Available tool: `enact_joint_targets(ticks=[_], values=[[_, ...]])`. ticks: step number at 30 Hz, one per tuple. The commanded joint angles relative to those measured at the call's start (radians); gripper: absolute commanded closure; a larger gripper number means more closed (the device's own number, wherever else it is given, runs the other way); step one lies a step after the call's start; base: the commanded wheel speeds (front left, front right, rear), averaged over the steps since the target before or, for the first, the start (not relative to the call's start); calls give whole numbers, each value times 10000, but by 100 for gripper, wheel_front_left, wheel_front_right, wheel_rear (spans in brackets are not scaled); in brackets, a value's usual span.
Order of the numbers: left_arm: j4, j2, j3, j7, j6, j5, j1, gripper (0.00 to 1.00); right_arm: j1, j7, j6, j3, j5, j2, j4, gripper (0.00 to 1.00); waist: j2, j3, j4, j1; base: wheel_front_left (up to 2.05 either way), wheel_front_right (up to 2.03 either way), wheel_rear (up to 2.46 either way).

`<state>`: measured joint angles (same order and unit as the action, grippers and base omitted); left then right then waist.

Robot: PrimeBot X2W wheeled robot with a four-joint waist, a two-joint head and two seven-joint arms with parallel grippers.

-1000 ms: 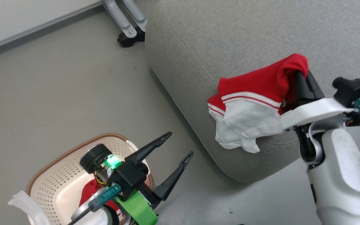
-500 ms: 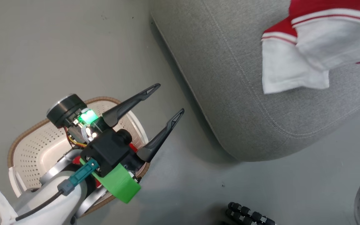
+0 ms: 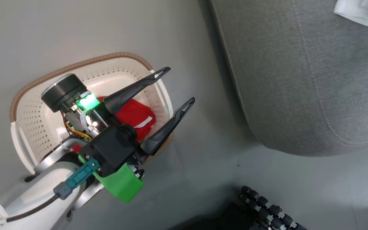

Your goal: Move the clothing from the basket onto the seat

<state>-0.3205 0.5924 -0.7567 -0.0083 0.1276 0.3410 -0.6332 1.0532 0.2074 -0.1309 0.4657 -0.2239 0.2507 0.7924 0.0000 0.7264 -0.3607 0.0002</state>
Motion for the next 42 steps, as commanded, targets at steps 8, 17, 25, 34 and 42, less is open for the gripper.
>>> enact_joint_targets(ticks=[8,17,25,34,42], values=[[413,41,-148,-260,-15,138,-72,0,-1033,570,3,319,456,-475,876,0,0,-31,349,-2,0,0,0],[995,-195,-20,-781,-641,639,868,0,-3449,588,3,-55,339,-1336,-1975,0,0,-1500,229,-2,0,0,0],[1610,-642,62,-1356,-1172,1050,1617,0,-5611,583,3,-1152,571,-1806,-4243,0,0,-2833,644,-2,0,0,0],[2710,-1103,516,-2097,-1964,1581,2509,0,-7411,485,3,-2696,892,-1975,-5933,0,0,-4137,1594,-2,0,0,0],[3720,-1576,1534,-2542,-2542,1961,3224,0,-8534,76,3,-3816,356,-1991,-6781,0,0,-4982,2702,-2,0,0,0]])
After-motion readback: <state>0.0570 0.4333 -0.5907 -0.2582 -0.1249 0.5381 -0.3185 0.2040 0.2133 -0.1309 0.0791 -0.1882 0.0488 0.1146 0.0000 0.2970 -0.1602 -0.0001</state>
